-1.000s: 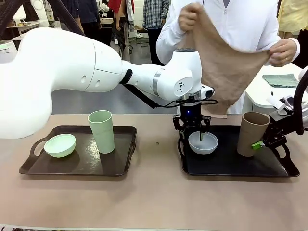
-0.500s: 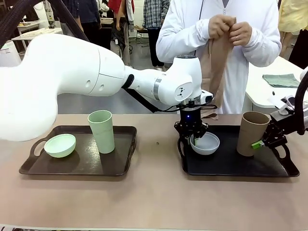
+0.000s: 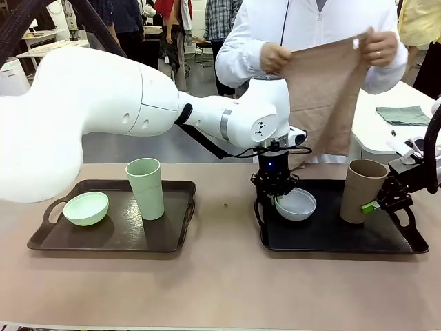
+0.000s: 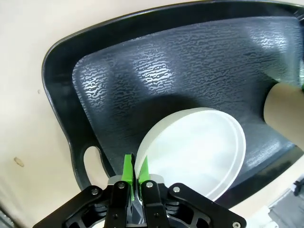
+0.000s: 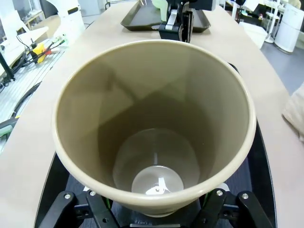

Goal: Set up a tray with a mat and arrange the tableware.
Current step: Pick up the Picnic Bowl and Reusable plastic cup from the Handle tray in front of the human's position and hold them in the air, then place the Picnic Bowl and Reusable plastic cup back onto the Handle tray in front of the human's position.

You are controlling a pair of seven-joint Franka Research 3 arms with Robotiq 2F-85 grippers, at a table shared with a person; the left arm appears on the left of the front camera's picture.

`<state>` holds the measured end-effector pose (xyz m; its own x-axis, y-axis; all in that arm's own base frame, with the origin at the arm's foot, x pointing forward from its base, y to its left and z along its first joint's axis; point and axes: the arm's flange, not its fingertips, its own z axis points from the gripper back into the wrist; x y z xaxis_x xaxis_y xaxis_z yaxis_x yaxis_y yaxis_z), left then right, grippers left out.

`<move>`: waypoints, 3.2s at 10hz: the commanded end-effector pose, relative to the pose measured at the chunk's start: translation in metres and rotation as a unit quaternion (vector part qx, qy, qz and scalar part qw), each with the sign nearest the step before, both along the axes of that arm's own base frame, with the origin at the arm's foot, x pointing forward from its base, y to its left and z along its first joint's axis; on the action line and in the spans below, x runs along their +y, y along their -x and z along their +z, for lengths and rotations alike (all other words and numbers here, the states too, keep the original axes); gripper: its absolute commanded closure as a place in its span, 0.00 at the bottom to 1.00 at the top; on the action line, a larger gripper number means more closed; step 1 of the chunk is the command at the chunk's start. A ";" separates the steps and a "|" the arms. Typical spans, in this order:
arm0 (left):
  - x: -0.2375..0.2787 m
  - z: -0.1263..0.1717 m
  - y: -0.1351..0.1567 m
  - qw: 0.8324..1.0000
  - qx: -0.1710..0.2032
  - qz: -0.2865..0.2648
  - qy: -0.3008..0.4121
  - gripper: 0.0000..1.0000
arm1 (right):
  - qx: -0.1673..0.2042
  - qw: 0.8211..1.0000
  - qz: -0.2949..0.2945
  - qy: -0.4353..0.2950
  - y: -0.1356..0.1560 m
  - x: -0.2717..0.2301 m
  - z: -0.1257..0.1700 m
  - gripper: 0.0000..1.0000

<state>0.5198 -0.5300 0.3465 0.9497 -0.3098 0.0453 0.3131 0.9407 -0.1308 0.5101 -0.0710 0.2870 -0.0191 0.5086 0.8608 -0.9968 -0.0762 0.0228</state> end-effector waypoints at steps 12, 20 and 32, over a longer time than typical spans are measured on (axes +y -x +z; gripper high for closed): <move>0.033 0.197 0.060 0.995 -0.074 0.032 0.061 1.00 | -0.096 0.995 0.027 -0.014 0.064 -0.022 0.157 1.00; 0.033 0.197 0.060 0.995 -0.074 0.032 0.061 1.00 | -0.096 0.995 0.027 -0.014 0.064 -0.022 0.157 1.00; 0.033 0.197 0.060 0.995 -0.074 0.032 0.061 1.00 | -0.096 0.995 0.027 -0.014 0.064 -0.022 0.157 1.00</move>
<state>0.4597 -0.4981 0.5418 0.9502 -0.2267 0.2138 0.2709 0.9400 -0.2072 0.4425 -0.0933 0.4421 -0.1981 0.4867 0.8508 -0.9797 -0.1261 -0.1559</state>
